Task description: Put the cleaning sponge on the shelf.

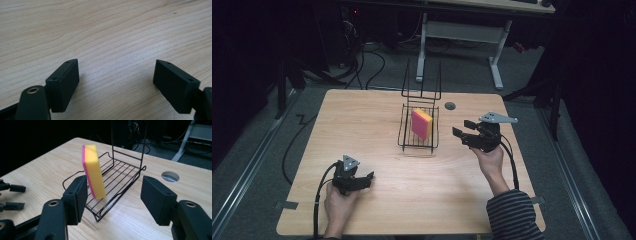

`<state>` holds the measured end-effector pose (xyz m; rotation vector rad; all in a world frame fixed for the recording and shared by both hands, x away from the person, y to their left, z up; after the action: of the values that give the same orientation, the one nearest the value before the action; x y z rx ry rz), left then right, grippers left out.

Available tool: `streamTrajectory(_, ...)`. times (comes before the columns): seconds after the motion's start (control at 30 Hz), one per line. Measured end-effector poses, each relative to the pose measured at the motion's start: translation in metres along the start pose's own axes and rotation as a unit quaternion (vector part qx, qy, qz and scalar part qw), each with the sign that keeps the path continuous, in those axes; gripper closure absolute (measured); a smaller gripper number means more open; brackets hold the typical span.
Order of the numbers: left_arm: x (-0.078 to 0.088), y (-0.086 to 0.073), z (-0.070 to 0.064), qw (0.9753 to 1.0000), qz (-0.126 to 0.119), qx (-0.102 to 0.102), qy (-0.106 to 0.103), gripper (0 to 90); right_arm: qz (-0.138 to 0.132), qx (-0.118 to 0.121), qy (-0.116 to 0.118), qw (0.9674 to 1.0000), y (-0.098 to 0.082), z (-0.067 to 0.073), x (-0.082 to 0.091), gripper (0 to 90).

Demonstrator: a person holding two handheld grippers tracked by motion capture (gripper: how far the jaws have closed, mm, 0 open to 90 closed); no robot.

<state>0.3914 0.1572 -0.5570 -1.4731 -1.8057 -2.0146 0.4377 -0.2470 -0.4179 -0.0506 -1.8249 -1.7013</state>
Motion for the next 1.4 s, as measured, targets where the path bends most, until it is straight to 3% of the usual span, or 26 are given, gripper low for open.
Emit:
streamTrajectory(0.13,0.0,0.0,0.0,1.0,0.0,0.0,0.0,21.4,0.008,-0.003,-0.006,0.9999,-0.006,-0.005,0.004,39.0)
streamTrajectory(0.57,0.0,0.0,0.0,1.0,0.0,0.0,0.0,21.4,-0.003,-0.004,-0.017,0.9998,-0.006,-0.011,0.02,39.2)
streamTrajectory(1.4,0.0,0.0,0.0,1.0,0.0,0.0,0.0,21.4,-0.027,-0.05,-0.043,0.9975,-0.041,-0.041,0.055,40.1)
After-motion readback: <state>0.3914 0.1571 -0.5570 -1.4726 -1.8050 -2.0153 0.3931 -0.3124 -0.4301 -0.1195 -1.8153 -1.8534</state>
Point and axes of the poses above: each handheld gripper's, and its own axes: x roughly backward along the jaws, y roughly out of its top, z roughly to its left, the point moved 3 cm from there along -x, roughly forward along the jaws, and after that the axes turned 11 degrees about -y, right-handed, at the moved point
